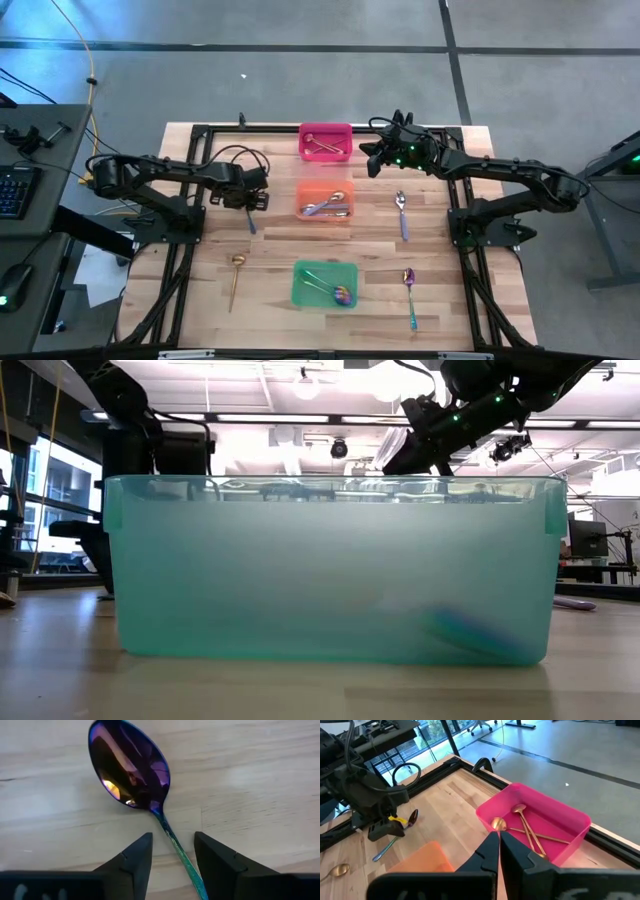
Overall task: Sort silverware by color (type)
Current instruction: Put the blue spoon into the green bin
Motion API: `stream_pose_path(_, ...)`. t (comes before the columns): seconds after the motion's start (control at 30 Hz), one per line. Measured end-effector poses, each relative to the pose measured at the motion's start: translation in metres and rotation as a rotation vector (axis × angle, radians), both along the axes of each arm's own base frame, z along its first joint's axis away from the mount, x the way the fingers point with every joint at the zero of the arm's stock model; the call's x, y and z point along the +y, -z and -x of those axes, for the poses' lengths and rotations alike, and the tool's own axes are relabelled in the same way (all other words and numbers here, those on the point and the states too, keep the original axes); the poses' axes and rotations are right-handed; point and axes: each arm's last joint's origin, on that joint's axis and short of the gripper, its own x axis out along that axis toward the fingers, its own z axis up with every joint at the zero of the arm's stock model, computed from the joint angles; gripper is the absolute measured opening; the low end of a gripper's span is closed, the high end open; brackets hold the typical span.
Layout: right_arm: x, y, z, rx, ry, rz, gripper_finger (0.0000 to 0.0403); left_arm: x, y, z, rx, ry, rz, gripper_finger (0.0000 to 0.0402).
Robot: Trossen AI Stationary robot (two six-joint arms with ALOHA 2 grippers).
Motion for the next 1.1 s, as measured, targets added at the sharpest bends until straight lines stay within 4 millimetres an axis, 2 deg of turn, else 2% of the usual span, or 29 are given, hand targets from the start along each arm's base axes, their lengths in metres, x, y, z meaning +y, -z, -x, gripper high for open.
stream_pose_path(0.17, 0.000, 0.000, 0.000, 0.002, 0.001, 0.004, 0.0000, 0.000, 0.003, 0.002, 0.013, 0.131, -0.019, 0.0097)
stream_pose_path(0.4, 0.000, 0.000, 0.000, 0.010, -0.005, 0.019, 0.0000, 0.002, -0.002, -0.006, -0.012, 0.343, -0.050, 0.0012)
stream_pose_path(0.5, 0.000, 0.000, 0.000, 0.010, -0.005, 0.019, 0.0000, 0.004, -0.007, -0.012, -0.023, 0.407, -0.062, 0.0007)
stream_pose_path(0.6, 0.000, 0.000, 0.000, 0.010, -0.004, 0.019, 0.0000, 0.009, -0.018, -0.026, -0.125, 0.437, -0.121, 0.0004)
stream_pose_path(0.7, -0.001, 0.000, 0.000, 0.006, -0.001, 0.022, 0.0000, 0.008, -0.024, -0.029, -0.139, 0.466, -0.089, 0.0003)
stream_pose_path(0.83, -0.007, -0.008, 0.002, -0.061, -0.005, 0.043, 0.0000, 0.007, -0.051, -0.048, -0.244, 0.522, -0.124, 0.0002)
stream_pose_path(0.97, -0.014, -0.024, 0.009, -0.119, -0.020, 0.080, 0.0000, -0.002, -0.077, -0.064, -0.300, 0.581, -0.142, 0.0001)
stream_pose_path(1.1, -0.021, -0.030, 0.018, -0.117, -0.037, 0.133, 0.0000, -0.024, -0.105, -0.084, -0.409, 0.673, -0.180, 0.0001)
